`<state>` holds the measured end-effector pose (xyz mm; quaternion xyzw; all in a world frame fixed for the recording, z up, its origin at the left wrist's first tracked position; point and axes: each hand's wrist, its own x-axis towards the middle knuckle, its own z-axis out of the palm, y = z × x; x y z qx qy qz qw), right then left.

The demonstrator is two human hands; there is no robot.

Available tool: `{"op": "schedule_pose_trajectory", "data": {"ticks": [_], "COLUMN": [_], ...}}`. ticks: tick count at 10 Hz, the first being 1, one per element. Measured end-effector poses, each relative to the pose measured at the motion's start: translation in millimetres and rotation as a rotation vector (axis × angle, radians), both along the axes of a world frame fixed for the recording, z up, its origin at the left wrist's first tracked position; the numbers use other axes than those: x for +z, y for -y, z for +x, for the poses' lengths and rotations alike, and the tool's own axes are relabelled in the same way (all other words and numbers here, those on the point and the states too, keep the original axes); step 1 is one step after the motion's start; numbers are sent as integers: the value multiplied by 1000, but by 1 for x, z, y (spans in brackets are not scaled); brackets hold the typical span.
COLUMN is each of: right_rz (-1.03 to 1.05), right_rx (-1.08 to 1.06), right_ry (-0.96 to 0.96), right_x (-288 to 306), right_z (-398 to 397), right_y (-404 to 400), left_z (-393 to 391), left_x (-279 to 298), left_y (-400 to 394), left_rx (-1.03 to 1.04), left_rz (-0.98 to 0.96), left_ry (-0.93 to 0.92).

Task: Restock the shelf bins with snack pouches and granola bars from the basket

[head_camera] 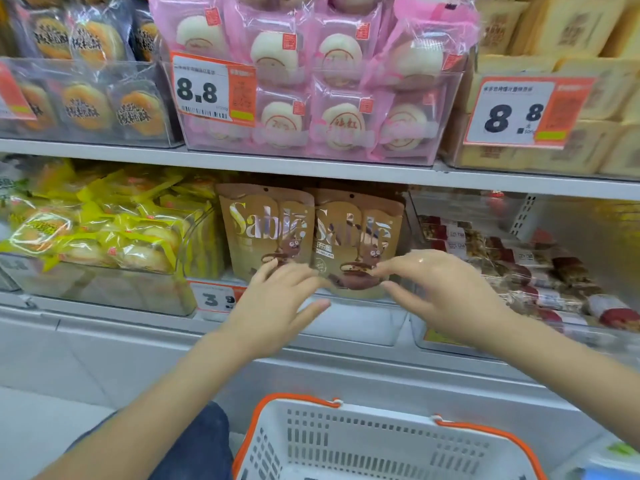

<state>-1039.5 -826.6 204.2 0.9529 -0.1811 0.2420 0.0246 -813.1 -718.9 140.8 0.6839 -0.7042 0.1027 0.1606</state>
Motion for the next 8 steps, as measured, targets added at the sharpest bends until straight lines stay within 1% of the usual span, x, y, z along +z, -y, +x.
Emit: {"op": "schedule_pose_trajectory", "data": {"ticks": [1,2,3,4,5,6,7,8], "right_rz": [13,72,35,124,123,178,219,268], "right_rx": [-291,-507,-475,-462,-424,-425,-422,-362], "right_ry": [91,-43,-16,59,55,41,44,122], "right_x": [-31,-68,-88,-85,-85,-83,-86,-77], "right_z": [-67,-113,-117,-108,-103,-103,-102,-105], "right_y": [14,37,47,44,44,43,44,37], "left_z": [-18,-25,-32,-35,-37,-39,-39,-39], "left_x": [-21,-30,-40,-42,-42,-39,-42,-41], "left_y": [-1,14,26,30,33,32,33,23], "left_rx": [12,133,188,190,184,183,182,112], "left_rz": [-50,-100,-188,-234,-236,-217,-237,-264], "left_ry": [65,83,97,77,86,110,72,-10]}}
